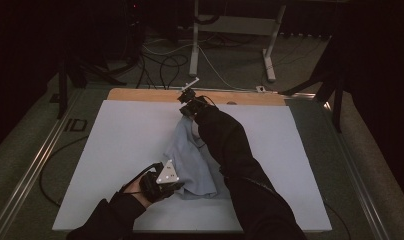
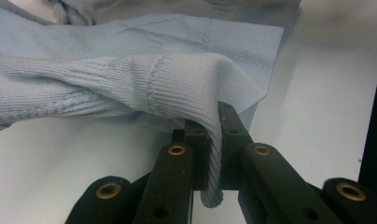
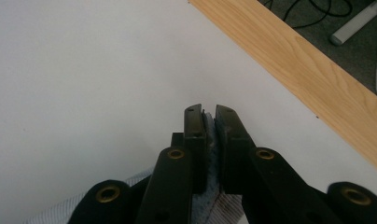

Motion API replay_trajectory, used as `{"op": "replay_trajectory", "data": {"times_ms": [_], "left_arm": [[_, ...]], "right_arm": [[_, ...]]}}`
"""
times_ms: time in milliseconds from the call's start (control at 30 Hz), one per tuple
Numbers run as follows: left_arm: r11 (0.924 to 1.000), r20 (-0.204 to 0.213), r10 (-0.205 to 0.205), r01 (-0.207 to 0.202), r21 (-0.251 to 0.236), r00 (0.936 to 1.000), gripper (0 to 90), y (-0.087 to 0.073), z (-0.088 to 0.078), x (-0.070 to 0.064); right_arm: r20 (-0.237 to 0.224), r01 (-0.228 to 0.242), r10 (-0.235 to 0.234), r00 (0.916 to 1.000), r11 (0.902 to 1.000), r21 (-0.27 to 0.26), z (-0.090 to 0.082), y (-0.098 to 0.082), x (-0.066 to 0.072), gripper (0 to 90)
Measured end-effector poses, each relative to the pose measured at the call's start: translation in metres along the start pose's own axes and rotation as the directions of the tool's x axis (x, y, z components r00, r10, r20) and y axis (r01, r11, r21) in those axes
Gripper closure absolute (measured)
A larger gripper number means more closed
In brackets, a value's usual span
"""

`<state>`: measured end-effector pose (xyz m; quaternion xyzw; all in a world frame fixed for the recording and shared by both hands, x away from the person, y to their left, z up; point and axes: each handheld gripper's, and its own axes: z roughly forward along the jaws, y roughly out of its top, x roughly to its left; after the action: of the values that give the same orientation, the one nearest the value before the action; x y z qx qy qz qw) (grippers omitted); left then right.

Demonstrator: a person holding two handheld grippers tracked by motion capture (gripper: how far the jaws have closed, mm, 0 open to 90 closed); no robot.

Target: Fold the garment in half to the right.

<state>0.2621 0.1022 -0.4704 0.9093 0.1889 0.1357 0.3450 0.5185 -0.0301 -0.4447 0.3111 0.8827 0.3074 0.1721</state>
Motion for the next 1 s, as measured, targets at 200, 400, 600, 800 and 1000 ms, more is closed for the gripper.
{"op": "replay_trajectory", "data": {"times_ms": [200, 400, 600, 800, 1000], "left_arm": [[0.9997, 0.016, 0.023, -0.023, 0.008, 0.9996, 86.8, 0.008, 0.003, -0.001], [0.9993, 0.034, 0.034, -0.034, 0.012, 0.9989, 86.8, 0.014, 0.008, -0.004], [0.9982, 0.042, 0.055, -0.056, 0.021, 0.9976, 86.8, 0.022, 0.013, -0.006], [0.9971, 0.049, 0.07, -0.072, 0.026, 0.9963, 86.8, 0.03, 0.018, -0.007], [0.9949, 0.076, 0.1, -0.101, 0.006, 0.992, 86.8, 0.038, 0.027, -0.009]], "right_arm": [[0.005, 0.001, -0.001, 1.0, 0.9999, -0.014, -0.01, -0.004, -0.006, 84.7], [0.001, 0.005, -0.005, 1.0, 0.9995, -0.031, -0.02, -0.008, -0.013, 84.7], [0.001, -0.001, 0.001, 1.0, 0.9988, -0.05, -0.028, -0.011, -0.018, 84.7], [-0.001, -0.004, 0.004, 1.0, 0.9983, -0.059, -0.033, -0.017, -0.025, 84.6], [-0.031, 0.01, -0.013, 0.9994, 0.9949, -0.101, -0.04, -0.025, -0.033, 84.7]]}}
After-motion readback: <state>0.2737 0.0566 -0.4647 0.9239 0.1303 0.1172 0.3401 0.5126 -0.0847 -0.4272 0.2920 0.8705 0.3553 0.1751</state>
